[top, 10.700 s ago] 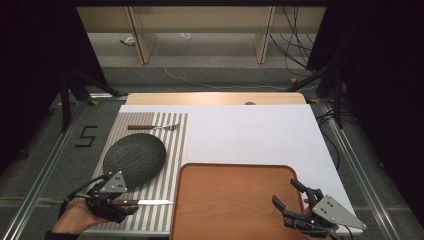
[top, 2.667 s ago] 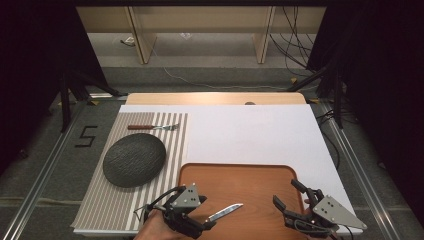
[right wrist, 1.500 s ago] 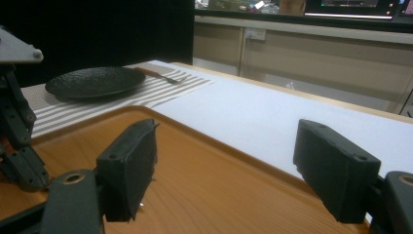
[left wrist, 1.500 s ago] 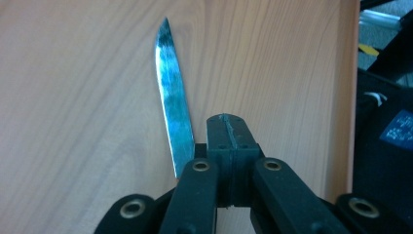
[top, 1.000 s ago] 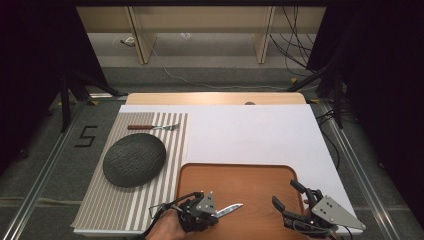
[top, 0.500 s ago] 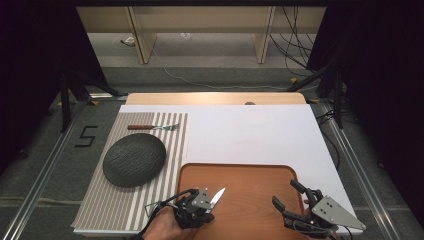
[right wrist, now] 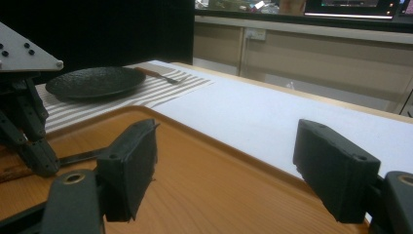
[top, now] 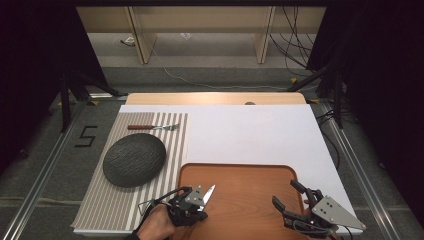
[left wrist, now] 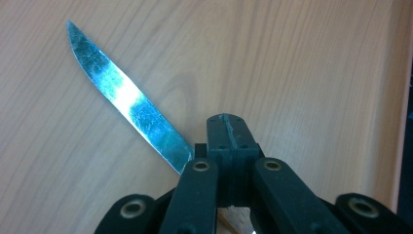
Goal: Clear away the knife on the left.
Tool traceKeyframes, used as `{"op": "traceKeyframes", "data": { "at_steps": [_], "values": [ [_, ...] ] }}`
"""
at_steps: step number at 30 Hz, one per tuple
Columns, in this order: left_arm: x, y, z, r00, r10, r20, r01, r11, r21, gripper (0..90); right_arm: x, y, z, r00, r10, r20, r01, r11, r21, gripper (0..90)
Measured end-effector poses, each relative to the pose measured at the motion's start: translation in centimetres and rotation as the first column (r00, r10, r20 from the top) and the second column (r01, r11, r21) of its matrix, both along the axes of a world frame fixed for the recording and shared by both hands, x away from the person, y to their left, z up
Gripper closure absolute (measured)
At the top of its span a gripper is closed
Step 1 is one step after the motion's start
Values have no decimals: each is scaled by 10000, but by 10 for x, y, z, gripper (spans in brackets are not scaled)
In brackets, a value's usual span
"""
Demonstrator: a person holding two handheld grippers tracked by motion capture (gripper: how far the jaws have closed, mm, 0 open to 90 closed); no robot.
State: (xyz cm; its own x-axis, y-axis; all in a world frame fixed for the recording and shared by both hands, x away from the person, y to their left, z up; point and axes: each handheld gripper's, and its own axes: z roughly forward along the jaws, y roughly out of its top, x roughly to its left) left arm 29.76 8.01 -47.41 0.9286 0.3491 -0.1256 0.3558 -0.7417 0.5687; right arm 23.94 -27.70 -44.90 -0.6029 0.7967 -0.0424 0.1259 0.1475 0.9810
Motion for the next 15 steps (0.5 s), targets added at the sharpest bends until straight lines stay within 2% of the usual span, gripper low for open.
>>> {"op": "traceKeyframes", "data": {
  "at_steps": [15],
  "values": [
    [4, 16, 0, 9988, 481, 18, -482, 9988, 55, 897, 0, 0, 0, 10000, 9, 8, -9, 10000, 2, 252]
  ]
}}
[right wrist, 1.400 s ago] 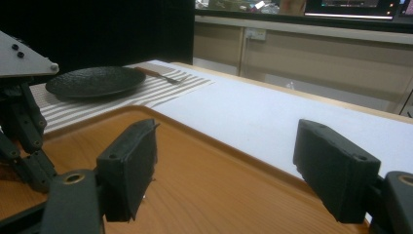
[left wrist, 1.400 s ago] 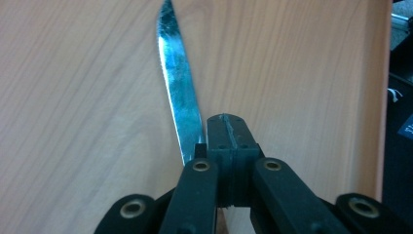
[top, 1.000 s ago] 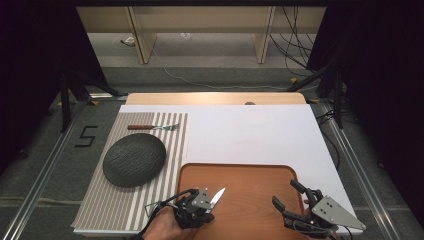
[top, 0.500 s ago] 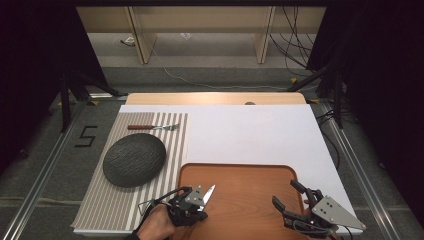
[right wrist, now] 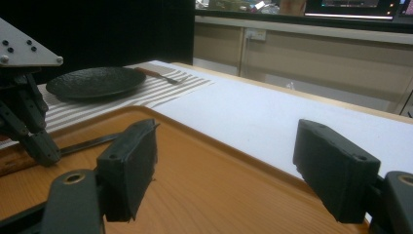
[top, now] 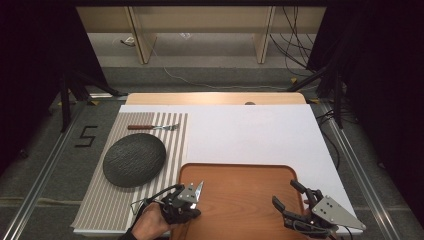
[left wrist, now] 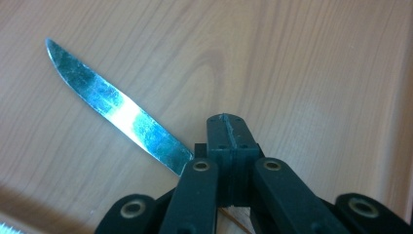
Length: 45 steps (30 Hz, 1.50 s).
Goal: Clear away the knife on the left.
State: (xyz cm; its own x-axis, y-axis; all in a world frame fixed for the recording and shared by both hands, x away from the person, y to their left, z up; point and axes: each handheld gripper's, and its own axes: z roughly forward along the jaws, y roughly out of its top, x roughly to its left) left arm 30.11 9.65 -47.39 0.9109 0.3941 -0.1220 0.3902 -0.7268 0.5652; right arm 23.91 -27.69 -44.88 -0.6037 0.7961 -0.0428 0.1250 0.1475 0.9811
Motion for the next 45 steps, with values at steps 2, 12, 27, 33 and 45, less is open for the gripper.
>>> {"op": "traceKeyframes", "data": {
  "at_steps": [2, 12, 27, 33, 45],
  "values": [
    [0, 2, 0, 10000, 66, 15, -66, 10000, 23, 897, 0, 0, 0, 10000, 2, 1, -2, 10000, 0, 252],
    [2, 14, -1, 9996, 296, -12, -296, 9996, -2, 898, 0, 0, 0, 10000, -3, 10, 3, 10000, -9, 252],
    [4, 26, -1, 9983, 574, -98, -574, 9984, 0, 897, 0, 1, 0, 10000, 13, 11, -13, 10000, -23, 253],
    [5, 28, -1, 9980, 621, -93, -621, 9981, -11, 893, 0, 0, 0, 10000, 8, 14, -8, 10000, -5, 253],
    [4, 32, 10, 9917, 1267, 225, -1237, 9869, -1033, 461, 0, 0, 0, 10000, 14, 11, -14, 10000, -2, 254]
  ]
}}
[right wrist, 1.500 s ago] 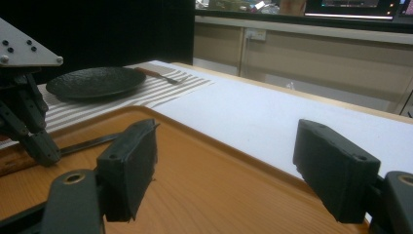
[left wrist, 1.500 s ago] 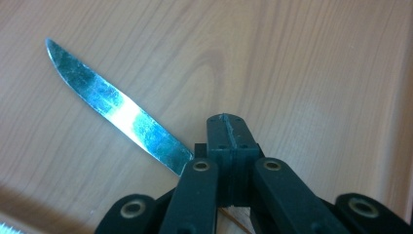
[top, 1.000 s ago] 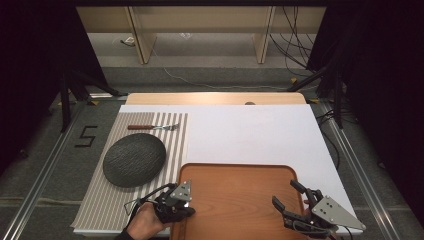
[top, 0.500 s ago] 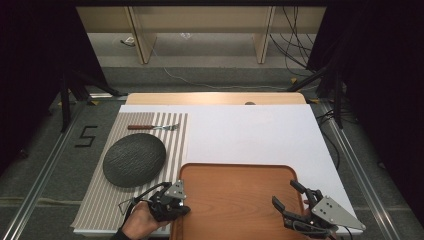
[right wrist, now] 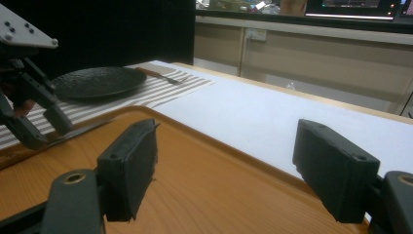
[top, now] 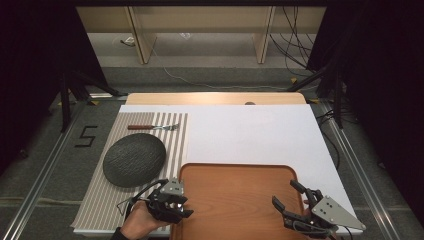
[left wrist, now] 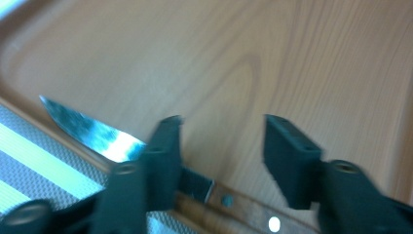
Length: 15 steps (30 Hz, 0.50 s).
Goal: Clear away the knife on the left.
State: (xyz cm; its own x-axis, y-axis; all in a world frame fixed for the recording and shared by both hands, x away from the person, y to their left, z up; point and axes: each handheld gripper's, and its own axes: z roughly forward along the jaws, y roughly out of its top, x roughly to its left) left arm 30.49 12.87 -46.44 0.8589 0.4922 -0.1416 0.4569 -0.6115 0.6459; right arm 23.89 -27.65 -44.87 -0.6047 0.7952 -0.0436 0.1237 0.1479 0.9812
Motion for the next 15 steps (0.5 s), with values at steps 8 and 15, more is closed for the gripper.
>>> {"op": "traceKeyframes", "data": {
  "at_steps": [8, 15],
  "values": [
    [-6, 8, 8, 9863, 723, 1485, -512, 9887, -1411, 254, 0, 0, 0, 10000, 16, -1, -16, 10000, 4, 254],
    [-12, 15, 13, 9729, 947, 2109, -372, 9645, -2616, 228, 0, 0, 0, 10000, 45, -8, -45, 10000, -1, 254]
  ]
}}
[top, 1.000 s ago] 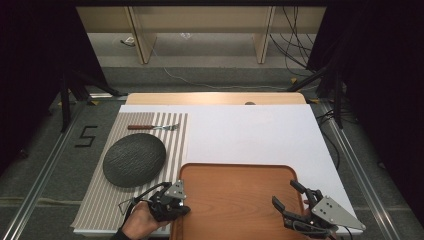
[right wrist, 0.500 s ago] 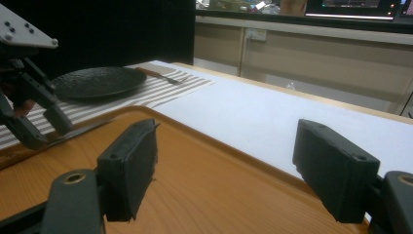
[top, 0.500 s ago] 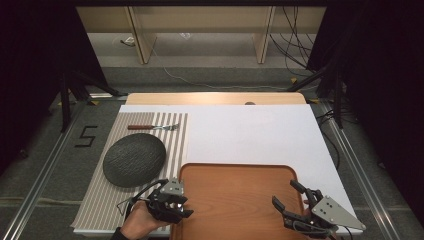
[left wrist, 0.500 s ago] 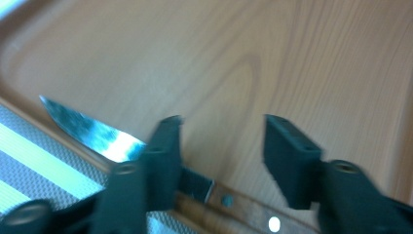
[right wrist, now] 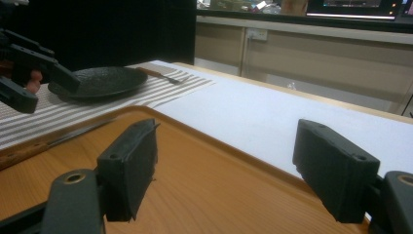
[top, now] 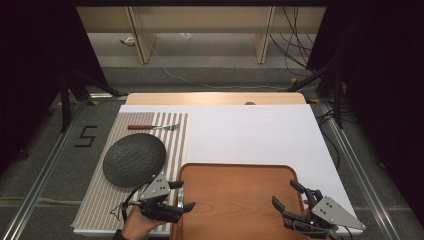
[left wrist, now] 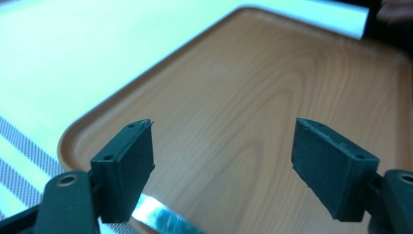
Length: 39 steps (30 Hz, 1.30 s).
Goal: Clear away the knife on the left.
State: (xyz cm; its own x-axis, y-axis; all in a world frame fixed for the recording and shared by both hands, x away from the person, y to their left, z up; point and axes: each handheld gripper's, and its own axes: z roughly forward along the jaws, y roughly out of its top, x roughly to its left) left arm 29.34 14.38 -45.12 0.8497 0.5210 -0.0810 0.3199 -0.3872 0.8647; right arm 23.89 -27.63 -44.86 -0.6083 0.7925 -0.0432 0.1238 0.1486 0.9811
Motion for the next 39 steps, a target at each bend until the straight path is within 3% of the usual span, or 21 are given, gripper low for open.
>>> {"op": "traceKeyframes", "data": {
  "at_steps": [2, 3, 4, 8, 14, 21, 26, 29, 39],
  "values": [
    [-3, 3, 2, 9998, 23, 221, -9, 9980, -627, 215, 0, 0, 0, 10000, -4, -9, 4, 10000, 21, 254],
    [-3, 3, 2, 9998, 23, 221, -9, 9980, -627, 211, 0, 0, 0, 10000, -4, -9, 4, 10000, 21, 254],
    [-3, 4, 3, 9997, -19, 230, 40, 9961, -885, 211, 0, 0, 0, 10000, -2, -15, 2, 10000, 26, 254],
    [-8, 9, 6, 9979, -44, 639, 157, 9840, -1775, 197, 0, 0, 0, 10000, 11, -25, -11, 10000, 29, 254],
    [-13, 13, 6, 9942, 27, 1079, 213, 9752, -2202, 191, 0, 0, 0, 10000, 17, -30, -17, 10000, 39, 253],
    [-19, 15, 4, 9922, 36, 1248, 257, 9724, -2321, 185, 0, 0, 0, 10000, 22, -25, -22, 10000, 53, 253],
    [-25, 19, 5, 9861, 202, 1649, 236, 9655, -2593, 181, 0, 1, 0, 10000, 51, -18, -51, 10000, 33, 252],
    [-26, 20, 4, 9853, 272, 1689, 167, 9672, -2534, 182, 0, 0, 0, 10000, 51, -30, -51, 10000, 64, 252],
    [-30, 26, -3, 9817, 533, 1829, 28, 9560, -2932, 209, 0, 0, 0, 10000, 38, -13, -38, 10000, 62, 252]
  ]
}}
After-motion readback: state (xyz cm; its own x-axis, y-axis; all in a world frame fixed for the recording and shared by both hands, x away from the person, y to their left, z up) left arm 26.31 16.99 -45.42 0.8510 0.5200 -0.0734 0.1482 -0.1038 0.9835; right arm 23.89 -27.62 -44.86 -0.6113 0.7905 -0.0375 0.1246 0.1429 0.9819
